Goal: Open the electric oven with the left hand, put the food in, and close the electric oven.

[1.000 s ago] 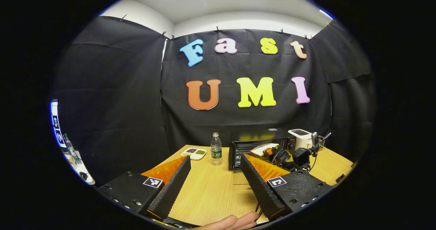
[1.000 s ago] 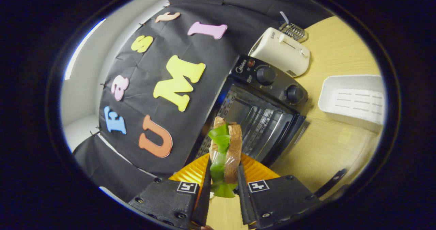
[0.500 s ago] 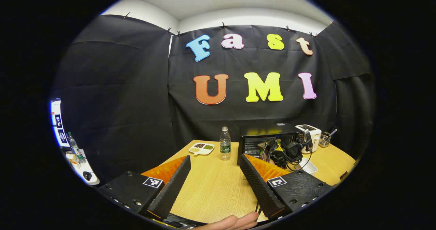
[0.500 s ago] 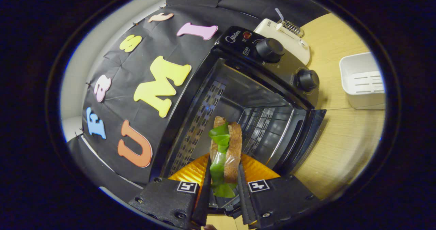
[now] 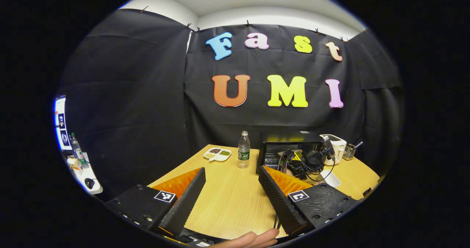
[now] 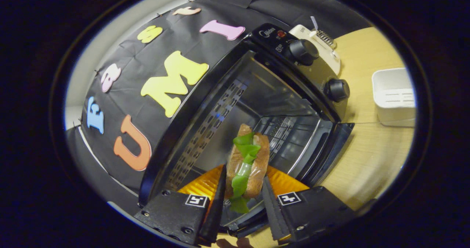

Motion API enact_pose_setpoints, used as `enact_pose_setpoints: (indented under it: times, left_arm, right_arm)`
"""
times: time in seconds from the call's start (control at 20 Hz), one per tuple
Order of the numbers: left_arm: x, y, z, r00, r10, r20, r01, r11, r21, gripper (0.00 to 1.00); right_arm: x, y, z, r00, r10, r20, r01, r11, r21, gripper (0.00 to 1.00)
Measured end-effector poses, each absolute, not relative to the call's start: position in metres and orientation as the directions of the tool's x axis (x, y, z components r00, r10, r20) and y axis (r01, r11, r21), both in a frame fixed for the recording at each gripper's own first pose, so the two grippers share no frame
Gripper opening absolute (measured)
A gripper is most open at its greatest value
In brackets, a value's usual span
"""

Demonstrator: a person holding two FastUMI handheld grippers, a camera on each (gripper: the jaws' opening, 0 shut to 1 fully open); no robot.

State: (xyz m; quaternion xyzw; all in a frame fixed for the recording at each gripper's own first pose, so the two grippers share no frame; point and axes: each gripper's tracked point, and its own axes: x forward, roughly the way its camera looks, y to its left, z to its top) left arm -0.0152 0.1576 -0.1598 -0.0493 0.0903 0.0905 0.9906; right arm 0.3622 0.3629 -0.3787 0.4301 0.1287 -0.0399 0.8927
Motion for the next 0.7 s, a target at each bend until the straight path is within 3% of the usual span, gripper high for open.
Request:
enact_pose_setpoints:
  times: [0.1, 0.15, 0.2, 0.25, 0.3, 0.35, 0.4, 0.45, 0.5, 0.7]
  left_arm:
    - [-0.014, 0.160, -0.165, 0.964, 0.170, -0.204, -0.191, 0.978, -0.087, 0.96]
    - [-0.014, 0.161, -0.168, 0.963, 0.171, -0.211, -0.193, 0.977, -0.089, 0.96]
    - [-0.014, 0.163, -0.169, 0.961, 0.172, -0.216, -0.195, 0.977, -0.088, 0.96]
    - [-0.013, 0.164, -0.170, 0.960, 0.176, -0.219, -0.199, 0.976, -0.086, 0.96]
    - [-0.013, 0.167, -0.171, 0.958, 0.182, -0.222, -0.204, 0.975, -0.085, 0.96]
    - [-0.012, 0.168, -0.172, 0.957, 0.185, -0.224, -0.208, 0.974, -0.085, 0.96]
    - [-0.012, 0.168, -0.172, 0.956, 0.188, -0.224, -0.211, 0.974, -0.086, 0.96]
    - [-0.012, 0.168, -0.173, 0.956, 0.186, -0.227, -0.211, 0.973, -0.090, 0.96]
    - [-0.012, 0.167, -0.175, 0.956, 0.183, -0.231, -0.208, 0.974, -0.091, 0.95]
    - [-0.013, 0.164, -0.181, 0.955, 0.173, -0.243, -0.197, 0.977, -0.077, 0.95]
  right_arm:
    - [0.364, 0.368, -0.377, 0.962, 0.044, -0.269, 0.167, 0.682, 0.712, 0.62]
    - [0.364, 0.369, -0.377, 0.961, 0.052, -0.273, 0.156, 0.712, 0.685, 0.49]
    - [0.362, 0.372, -0.376, 0.959, 0.057, -0.279, 0.149, 0.736, 0.661, 0.66]
    - [0.363, 0.374, -0.377, 0.956, 0.063, -0.286, 0.141, 0.757, 0.638, 0.54]
    - [0.363, 0.376, -0.375, 0.951, 0.072, -0.299, 0.134, 0.777, 0.615, 0.60]
    - [0.362, 0.377, -0.377, 0.943, 0.087, -0.320, 0.126, 0.799, 0.588, 0.75]
    - [0.361, 0.379, -0.379, 0.934, 0.099, -0.343, 0.120, 0.818, 0.563, 0.82]
    - [0.360, 0.380, -0.381, 0.925, 0.106, -0.364, 0.113, 0.839, 0.532, 0.74]
    - [0.359, 0.380, -0.382, 0.918, 0.108, -0.382, 0.104, 0.864, 0.493, 0.92]
    - [0.358, 0.384, -0.386, 0.885, 0.120, -0.450, 0.039, 0.944, 0.329, 0.96]
